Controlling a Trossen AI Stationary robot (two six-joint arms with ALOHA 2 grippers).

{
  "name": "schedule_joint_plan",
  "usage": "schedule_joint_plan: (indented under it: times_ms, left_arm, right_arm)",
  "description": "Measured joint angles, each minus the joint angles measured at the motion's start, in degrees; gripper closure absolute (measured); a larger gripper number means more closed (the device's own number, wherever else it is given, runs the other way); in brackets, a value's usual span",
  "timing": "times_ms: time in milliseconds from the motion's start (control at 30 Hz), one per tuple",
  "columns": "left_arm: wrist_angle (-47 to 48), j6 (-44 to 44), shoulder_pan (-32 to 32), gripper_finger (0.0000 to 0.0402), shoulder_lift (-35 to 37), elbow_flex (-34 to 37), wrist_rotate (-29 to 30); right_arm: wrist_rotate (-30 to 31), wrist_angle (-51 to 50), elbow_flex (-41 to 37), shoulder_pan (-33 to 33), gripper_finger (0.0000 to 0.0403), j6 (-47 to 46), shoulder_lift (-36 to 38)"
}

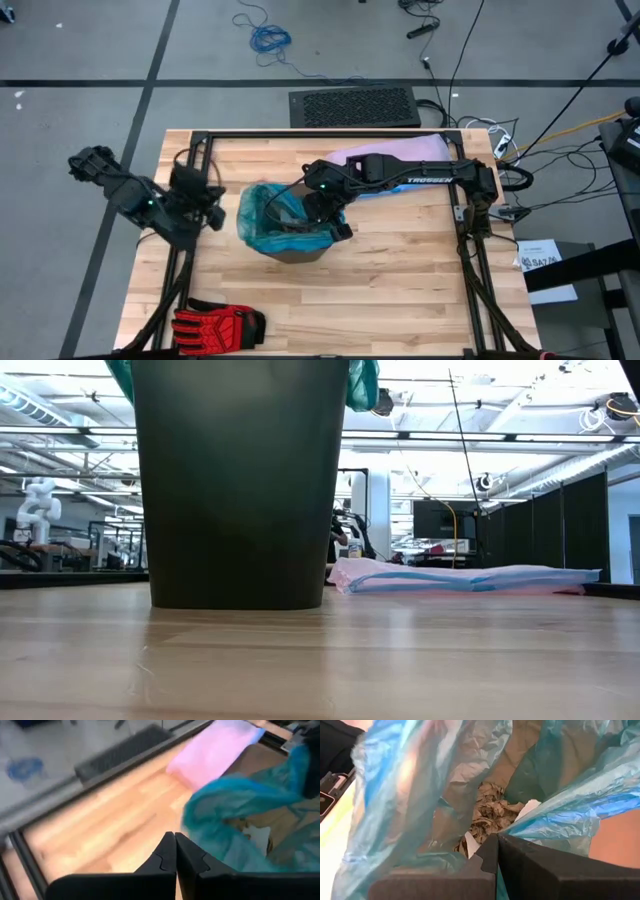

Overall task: Place trash/remove bag and relplace
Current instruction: Close the trash bag

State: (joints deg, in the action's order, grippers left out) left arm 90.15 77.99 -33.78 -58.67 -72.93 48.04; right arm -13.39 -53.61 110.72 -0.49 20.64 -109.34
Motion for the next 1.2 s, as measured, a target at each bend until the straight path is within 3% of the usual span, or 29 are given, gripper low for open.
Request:
schedule_joint_plan:
  times_ms: [167,300,600,800,1033,1200]
  left_arm:
    - [-1.09,10.51,-0.09,0.0400,2.82,9.83,-7.13]
    - [-12.55,12.55,-1.13,0.0401,3.47,17.97,-9.23]
    - [-47.27,0.27,-3.89,0.0401,4.92,32.46,2.75]
    - [-69.11,-9.95,-6.31,0.0401,4.99,37.53,8.32]
    - [-82.34,-25.36,-8.24,0.0401,8.66,37.52,9.41]
    - [-83.89,-32.13,-8.28,0.0401,12.99,37.48,11.21]
  right_arm:
    - [0.02,-0.10,0.00,0.01,0.0403,0.03,0.00]
    - [0.02,-0.10,0.00,0.00,0.0403,0.32,0.00]
    - [0.02,-0.18,0.00,0.02,0.0403,1.09,0.00]
    - [0.02,-0.32,0.00,0.04,0.0403,1.58,0.00]
    - [0.02,-0.34,0.00,0.12,0.0403,1.66,0.00]
    - [0.02,-0.36,0.00,0.22,0.0403,1.62,0.00]
